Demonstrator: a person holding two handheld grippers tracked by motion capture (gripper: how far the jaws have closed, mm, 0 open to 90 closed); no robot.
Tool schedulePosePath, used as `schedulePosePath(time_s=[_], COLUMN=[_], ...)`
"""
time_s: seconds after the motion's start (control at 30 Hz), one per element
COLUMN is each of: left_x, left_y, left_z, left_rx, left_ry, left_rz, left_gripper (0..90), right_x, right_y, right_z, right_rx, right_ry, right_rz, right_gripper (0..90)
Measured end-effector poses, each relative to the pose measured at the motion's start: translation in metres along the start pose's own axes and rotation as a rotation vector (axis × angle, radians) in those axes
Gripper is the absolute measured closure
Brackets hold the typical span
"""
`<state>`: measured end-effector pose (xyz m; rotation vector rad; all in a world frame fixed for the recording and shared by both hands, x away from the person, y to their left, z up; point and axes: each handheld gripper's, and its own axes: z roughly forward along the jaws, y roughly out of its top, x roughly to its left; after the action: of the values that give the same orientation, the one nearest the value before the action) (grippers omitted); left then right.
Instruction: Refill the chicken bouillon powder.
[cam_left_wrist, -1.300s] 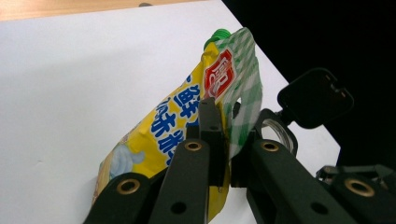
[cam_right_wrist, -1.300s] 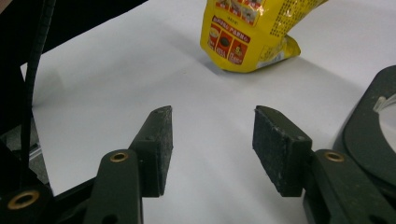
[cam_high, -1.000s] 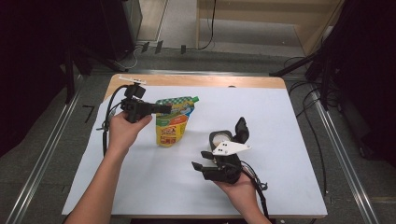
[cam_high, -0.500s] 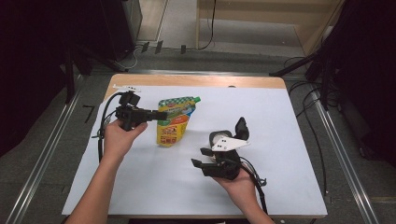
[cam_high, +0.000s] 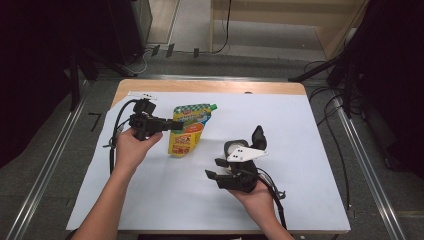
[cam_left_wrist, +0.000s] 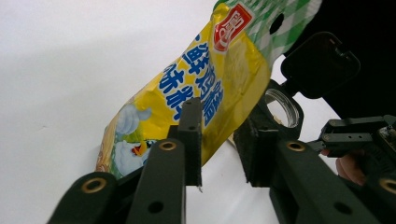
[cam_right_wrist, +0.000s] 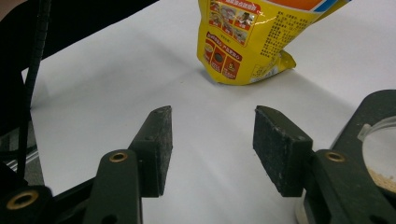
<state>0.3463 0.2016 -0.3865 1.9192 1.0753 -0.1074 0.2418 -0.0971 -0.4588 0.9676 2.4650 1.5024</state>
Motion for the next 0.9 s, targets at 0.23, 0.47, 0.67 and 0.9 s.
schedulePosePath(time_s=[0.23, 0.47, 0.67, 0.9], left_x=[-0.002, 0.000, 0.004, 0.013], left_y=[-0.003, -0.016, -0.028, -0.038], left_z=[-0.011, -0.024, -0.032, -0.042], left_rx=[-0.025, -0.037, -0.011, -0.018], left_ry=[-0.018, -0.002, 0.011, 0.015], left_rz=[0.017, 0.026, 0.016, -0.013], left_gripper=[63.4, 55.9, 50.5, 47.5], right_x=[-0.003, -0.009, -0.012, -0.014], right_y=[0.002, 0.005, 0.009, 0.011], right_z=[-0.007, -0.014, -0.020, -0.023], right_rx=[-0.014, -0.004, -0.005, 0.011], right_ry=[-0.006, -0.004, 0.001, 0.008], right_rz=[0.010, 0.051, 0.053, 0.058], right_gripper=[50.0, 52.4, 55.8, 58.8])
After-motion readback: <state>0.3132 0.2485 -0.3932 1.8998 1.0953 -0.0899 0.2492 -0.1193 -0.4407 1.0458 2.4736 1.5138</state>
